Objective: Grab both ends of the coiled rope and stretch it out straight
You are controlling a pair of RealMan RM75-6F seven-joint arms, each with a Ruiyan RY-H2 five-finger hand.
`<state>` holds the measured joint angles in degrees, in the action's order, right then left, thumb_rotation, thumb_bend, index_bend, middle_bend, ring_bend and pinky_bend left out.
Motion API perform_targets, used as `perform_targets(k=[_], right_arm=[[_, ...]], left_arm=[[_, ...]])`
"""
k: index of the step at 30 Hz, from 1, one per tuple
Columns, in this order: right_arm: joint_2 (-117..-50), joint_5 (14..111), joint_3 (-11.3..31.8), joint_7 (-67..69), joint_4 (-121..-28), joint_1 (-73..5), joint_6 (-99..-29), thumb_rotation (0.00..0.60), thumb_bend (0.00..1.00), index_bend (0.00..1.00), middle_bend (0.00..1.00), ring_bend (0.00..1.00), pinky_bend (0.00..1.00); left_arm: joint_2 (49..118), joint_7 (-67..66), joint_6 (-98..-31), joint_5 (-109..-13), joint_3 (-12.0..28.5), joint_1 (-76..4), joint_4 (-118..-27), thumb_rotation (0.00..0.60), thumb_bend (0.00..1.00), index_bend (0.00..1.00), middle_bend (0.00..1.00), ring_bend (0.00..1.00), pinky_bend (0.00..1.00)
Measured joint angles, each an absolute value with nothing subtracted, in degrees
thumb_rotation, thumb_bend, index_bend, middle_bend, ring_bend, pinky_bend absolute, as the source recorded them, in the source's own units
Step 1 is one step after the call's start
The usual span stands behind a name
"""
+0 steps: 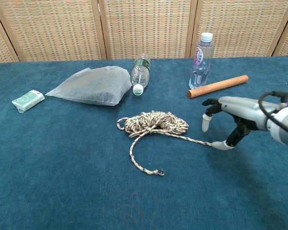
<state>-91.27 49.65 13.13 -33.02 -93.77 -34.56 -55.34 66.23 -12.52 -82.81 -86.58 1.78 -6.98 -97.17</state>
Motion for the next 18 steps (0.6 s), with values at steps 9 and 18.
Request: perform_targets(k=[9, 18], right_arm=[[-95.9, 43.57, 12.55, -37.51, -88.86, -39.6, -56.5, 0.6, 0.3, 0.4, 0.0, 0.0, 0.0], [-96.47, 43.38, 11.0, -37.35, -86.37, -40.32, -57.67, 0.6, 0.31, 0.43, 0.0, 0.0, 0.0]], left_arm=[[66.44, -13.11, -81.94, -85.87, 1.75, -7.42, -97.2, 0.6, 0.0, 0.0, 0.0, 0.0, 0.0], [66.63, -13.33, -81.9, -85.74, 1.62, -7.51, -97.22, 0.6, 0.0, 0.0, 0.0, 0.0, 0.0]])
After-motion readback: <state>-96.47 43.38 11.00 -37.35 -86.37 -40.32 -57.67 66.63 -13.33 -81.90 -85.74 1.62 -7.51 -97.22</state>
